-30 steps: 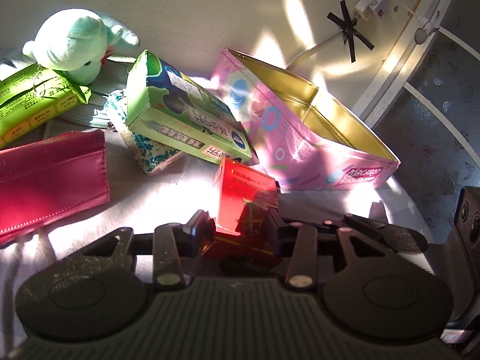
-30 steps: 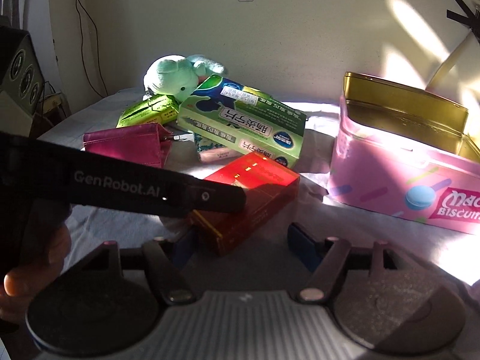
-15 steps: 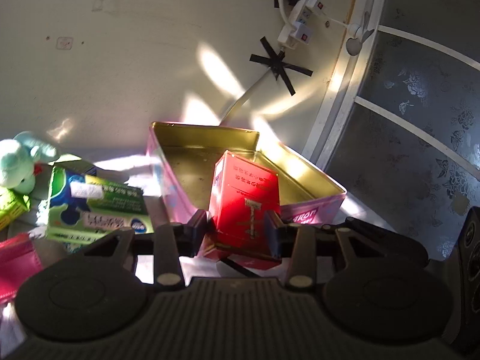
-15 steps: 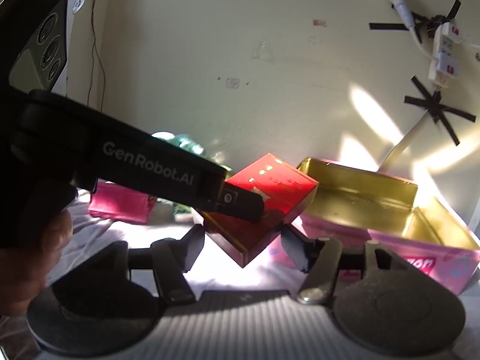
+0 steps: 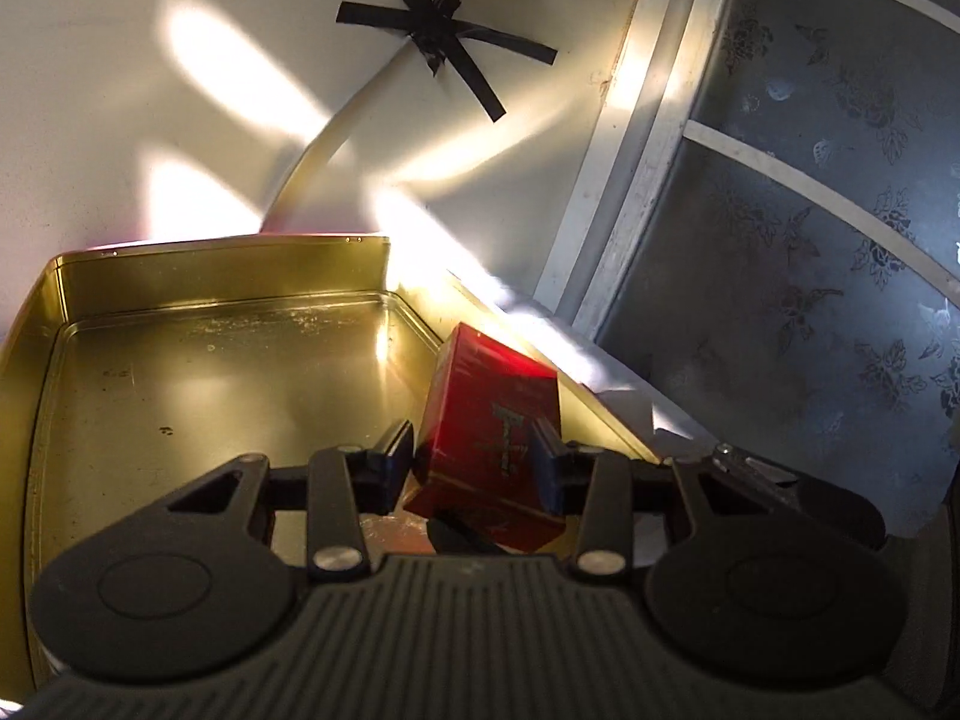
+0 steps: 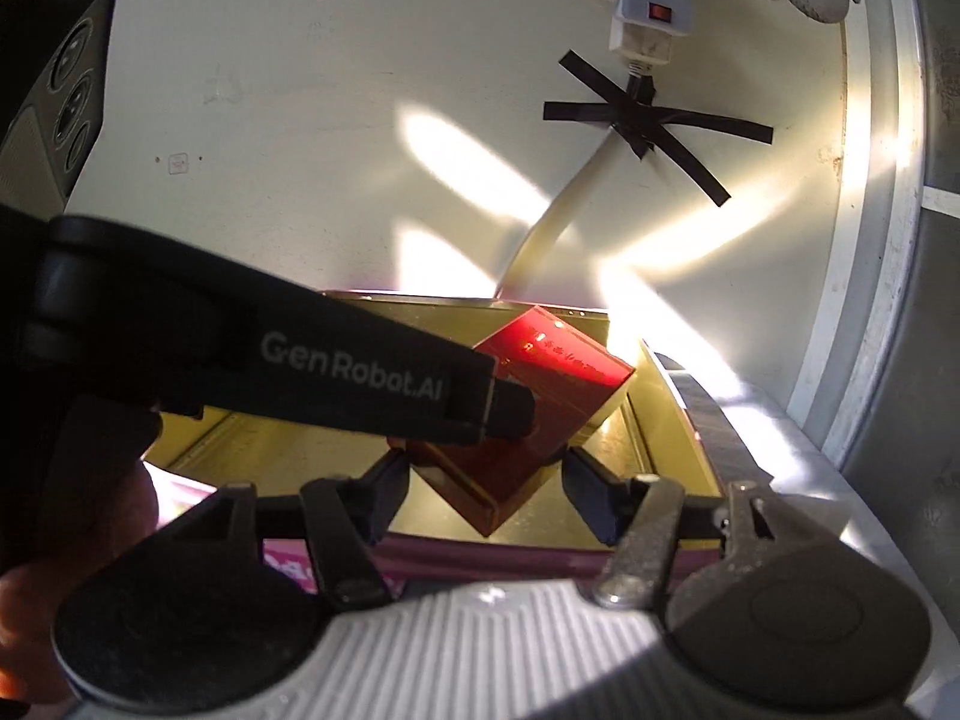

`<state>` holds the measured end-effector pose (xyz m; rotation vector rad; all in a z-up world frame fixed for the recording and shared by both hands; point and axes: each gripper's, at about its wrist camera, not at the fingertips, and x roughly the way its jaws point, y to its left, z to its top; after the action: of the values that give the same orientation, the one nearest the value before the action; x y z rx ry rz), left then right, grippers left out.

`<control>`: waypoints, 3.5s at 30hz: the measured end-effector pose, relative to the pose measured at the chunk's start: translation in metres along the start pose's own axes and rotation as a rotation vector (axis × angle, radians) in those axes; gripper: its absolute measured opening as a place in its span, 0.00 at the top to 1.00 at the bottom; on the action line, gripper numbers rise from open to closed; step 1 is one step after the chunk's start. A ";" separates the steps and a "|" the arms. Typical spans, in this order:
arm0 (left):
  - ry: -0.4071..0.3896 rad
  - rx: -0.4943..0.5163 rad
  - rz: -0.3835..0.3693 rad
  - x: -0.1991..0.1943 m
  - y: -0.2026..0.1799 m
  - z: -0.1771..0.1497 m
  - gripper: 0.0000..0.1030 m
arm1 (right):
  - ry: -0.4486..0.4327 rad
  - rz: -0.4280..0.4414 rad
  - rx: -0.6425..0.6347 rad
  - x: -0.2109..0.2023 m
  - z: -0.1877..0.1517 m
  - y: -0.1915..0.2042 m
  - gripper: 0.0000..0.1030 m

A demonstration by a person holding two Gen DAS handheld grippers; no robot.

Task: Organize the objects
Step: 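Carry the red box into the pink tin and open the left gripper, then grasp the dark pink pouch with the left gripper, then lower the pink pouch into the tin and open the left gripper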

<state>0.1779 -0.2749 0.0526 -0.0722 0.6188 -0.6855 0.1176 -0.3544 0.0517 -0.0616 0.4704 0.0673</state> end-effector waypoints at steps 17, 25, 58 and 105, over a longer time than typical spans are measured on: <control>-0.195 -0.018 0.134 -0.161 0.033 -0.047 0.45 | -0.237 0.141 0.027 -0.051 -0.008 0.050 0.16; -0.172 -0.118 0.383 -0.245 0.113 -0.101 0.45 | -0.163 0.331 -0.078 -0.060 -0.021 0.136 0.25; -0.104 -0.245 0.279 -0.298 0.165 -0.166 0.62 | 0.175 0.655 -0.034 -0.047 -0.027 0.229 0.73; -0.053 0.082 0.252 -0.089 0.082 -0.018 0.67 | -0.084 0.120 0.185 0.009 0.001 0.021 0.47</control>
<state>0.1606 -0.1539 0.0619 0.0624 0.5369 -0.4624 0.1248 -0.3329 0.0477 0.1504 0.3944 0.1432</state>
